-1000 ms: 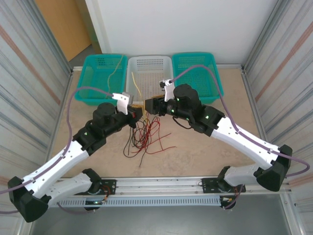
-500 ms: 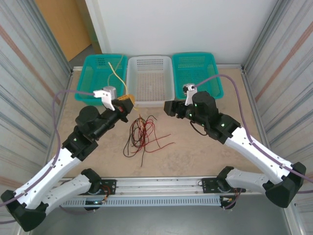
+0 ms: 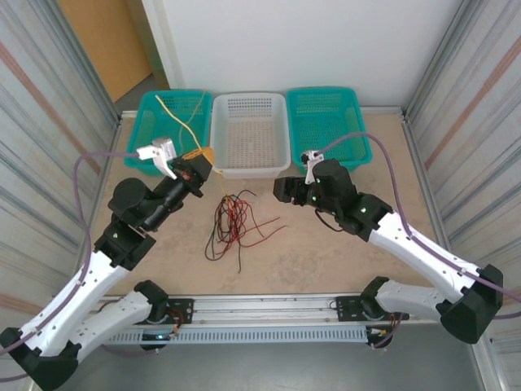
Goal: Untangle the cables
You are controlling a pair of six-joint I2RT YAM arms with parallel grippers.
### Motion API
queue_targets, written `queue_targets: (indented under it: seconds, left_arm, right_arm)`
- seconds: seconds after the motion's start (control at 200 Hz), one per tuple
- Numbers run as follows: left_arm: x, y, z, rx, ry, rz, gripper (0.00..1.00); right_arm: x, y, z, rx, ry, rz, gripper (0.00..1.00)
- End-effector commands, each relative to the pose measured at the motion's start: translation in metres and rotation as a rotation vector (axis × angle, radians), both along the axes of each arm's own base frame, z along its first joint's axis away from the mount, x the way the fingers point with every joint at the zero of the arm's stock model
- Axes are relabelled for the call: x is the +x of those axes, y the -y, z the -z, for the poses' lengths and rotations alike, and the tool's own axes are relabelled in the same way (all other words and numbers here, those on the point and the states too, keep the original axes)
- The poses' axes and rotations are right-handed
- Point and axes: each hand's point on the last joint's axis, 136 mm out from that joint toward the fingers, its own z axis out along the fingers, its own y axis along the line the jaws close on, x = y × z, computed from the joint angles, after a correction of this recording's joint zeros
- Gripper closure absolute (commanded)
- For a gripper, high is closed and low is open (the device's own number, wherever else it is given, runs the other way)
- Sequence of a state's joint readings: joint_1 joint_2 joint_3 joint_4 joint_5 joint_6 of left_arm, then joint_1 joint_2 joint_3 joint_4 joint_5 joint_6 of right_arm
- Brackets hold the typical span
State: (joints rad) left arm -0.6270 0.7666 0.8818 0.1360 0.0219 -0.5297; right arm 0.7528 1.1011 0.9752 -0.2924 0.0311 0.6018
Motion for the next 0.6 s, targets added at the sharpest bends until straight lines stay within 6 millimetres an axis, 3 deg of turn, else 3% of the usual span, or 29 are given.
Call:
queue_targets:
  seconds: [0.0,0.301,0.486,0.596]
  left_arm:
    - [-0.012,-0.008,-0.044,-0.093,0.099,0.019,1.0]
    - [-0.019,-0.008,-0.063,-0.118,0.123,0.045,1.0]
    - [-0.021,-0.006,-0.073,-0.155,0.134,0.068,1.0]
    - [-0.02,-0.003,-0.078,-0.166,0.138,0.085,1.0]
  right_arm:
    - [0.002,0.002,0.01,-0.01,-0.024,0.031,0.3]
    - [0.002,0.001,0.014,0.0,-0.033,0.034,0.29]
    - [-0.002,-0.014,0.01,0.041,-0.03,-0.001,0.29]
    - [-0.009,-0.035,0.007,0.076,-0.009,-0.069,0.29]
